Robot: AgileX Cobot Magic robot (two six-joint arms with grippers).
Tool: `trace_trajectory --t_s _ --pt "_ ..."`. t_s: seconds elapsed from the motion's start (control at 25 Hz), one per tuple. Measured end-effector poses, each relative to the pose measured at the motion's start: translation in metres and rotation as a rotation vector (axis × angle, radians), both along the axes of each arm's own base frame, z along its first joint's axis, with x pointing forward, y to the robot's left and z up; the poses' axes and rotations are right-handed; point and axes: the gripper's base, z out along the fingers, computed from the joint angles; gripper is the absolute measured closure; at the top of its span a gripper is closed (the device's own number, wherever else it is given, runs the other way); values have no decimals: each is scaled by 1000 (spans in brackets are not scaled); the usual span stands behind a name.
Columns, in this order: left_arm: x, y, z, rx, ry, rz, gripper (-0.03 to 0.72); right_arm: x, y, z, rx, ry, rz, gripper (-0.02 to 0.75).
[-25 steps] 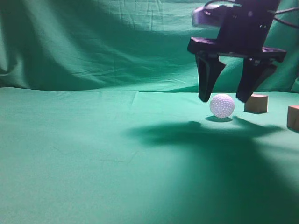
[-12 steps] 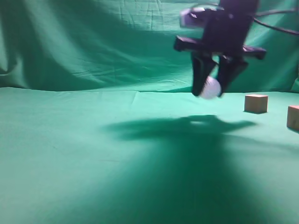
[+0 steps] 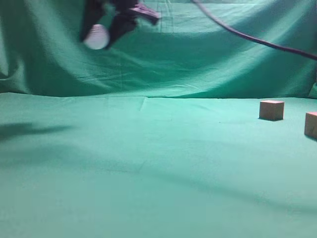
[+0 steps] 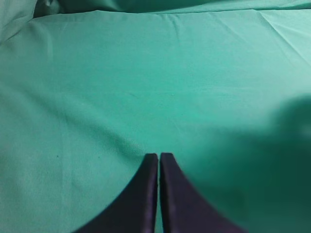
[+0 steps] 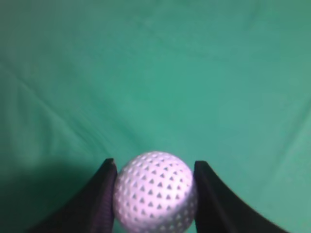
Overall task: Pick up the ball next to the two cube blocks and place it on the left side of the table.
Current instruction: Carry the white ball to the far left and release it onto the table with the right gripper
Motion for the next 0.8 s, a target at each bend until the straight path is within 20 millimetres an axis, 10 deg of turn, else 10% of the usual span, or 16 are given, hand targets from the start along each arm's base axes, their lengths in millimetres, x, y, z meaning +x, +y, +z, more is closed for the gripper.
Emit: trace_trajectory --t_s 0.4,0.8 --pt "0 0 0 0 0 0 688 -26 118 -88 170 -308 112 423" --pt "0 0 0 0 0 0 688 -33 130 -139 156 -347 120 423"
